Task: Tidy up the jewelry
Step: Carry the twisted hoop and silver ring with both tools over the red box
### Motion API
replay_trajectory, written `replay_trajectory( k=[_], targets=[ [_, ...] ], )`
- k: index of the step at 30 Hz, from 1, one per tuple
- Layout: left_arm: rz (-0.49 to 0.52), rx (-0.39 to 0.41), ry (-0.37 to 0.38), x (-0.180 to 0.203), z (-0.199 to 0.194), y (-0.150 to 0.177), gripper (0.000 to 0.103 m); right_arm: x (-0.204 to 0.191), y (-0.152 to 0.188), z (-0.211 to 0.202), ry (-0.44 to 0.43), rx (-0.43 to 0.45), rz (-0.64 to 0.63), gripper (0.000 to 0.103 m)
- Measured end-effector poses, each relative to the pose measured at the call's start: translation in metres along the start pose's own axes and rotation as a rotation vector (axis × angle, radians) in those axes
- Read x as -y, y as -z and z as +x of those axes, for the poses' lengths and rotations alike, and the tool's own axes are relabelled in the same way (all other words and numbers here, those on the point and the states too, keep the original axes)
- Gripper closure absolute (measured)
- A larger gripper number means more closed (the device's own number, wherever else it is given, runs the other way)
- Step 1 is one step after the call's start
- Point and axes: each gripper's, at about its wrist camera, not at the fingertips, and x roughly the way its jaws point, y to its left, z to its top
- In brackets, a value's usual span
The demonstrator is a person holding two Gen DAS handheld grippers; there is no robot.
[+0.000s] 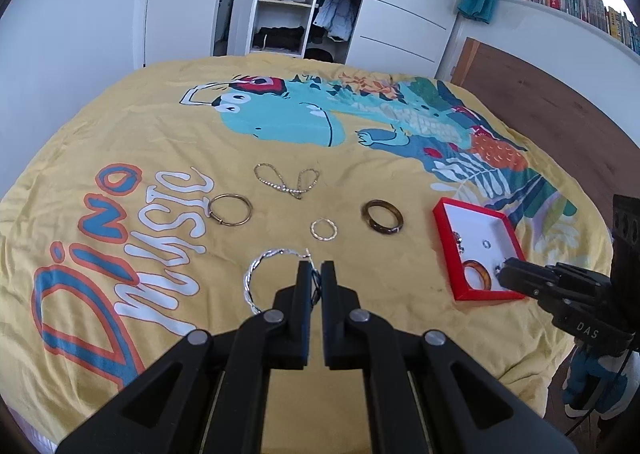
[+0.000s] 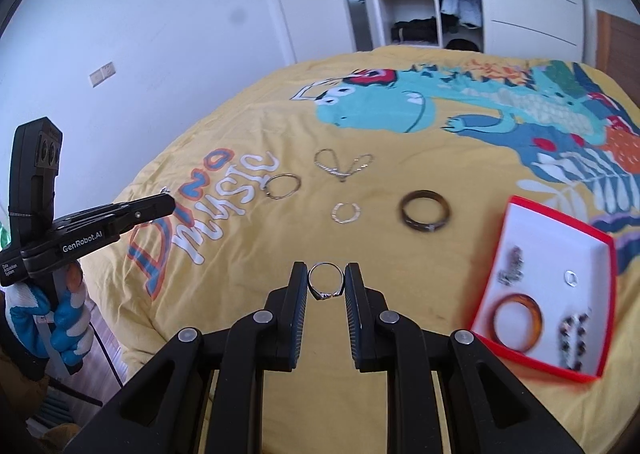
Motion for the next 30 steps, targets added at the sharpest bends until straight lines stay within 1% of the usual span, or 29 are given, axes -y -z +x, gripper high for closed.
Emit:
replay_trajectory(
  k=[5, 8, 14, 18, 22, 25, 30],
  targets=[
    [0.039, -0.012, 0.012, 0.035, -0.006, 0.005, 0.1, 0.032, 0.018, -0.035, 0.037, 0.038, 0.055, 0.084],
    [0.07, -0.024, 0.025, 0.058, -0.003, 0.005, 0.1, 0.052, 0.027, -0.048, 0.06, 0.053, 0.086, 0.084],
    [0.15, -0.054, 0.072, 0.113, 0.015, 0.003, 0.1, 0.097, 0.045, -0.068, 0.116, 0.064, 0.143, 0.084],
    [0.204, -0.081, 0.115, 0.153, 0.039, -0.002, 0.099, 0.131, 0.05, -0.072, 0.155, 0.059, 0.17, 0.084],
    [0.245, -0.111, 0.149, 0.186, 0.069, -0.007, 0.099, 0.162, 0.047, -0.066, 0.184, 0.051, 0.193, 0.084],
    [0.266, -0.136, 0.169, 0.209, 0.098, -0.013, 0.099, 0.184, 0.043, -0.055, 0.199, 0.039, 0.2, 0.084],
    [0.293, -0.174, 0.191, 0.244, 0.152, -0.026, 0.099, 0.22, 0.027, -0.024, 0.214, 0.007, 0.196, 0.084]
  ],
)
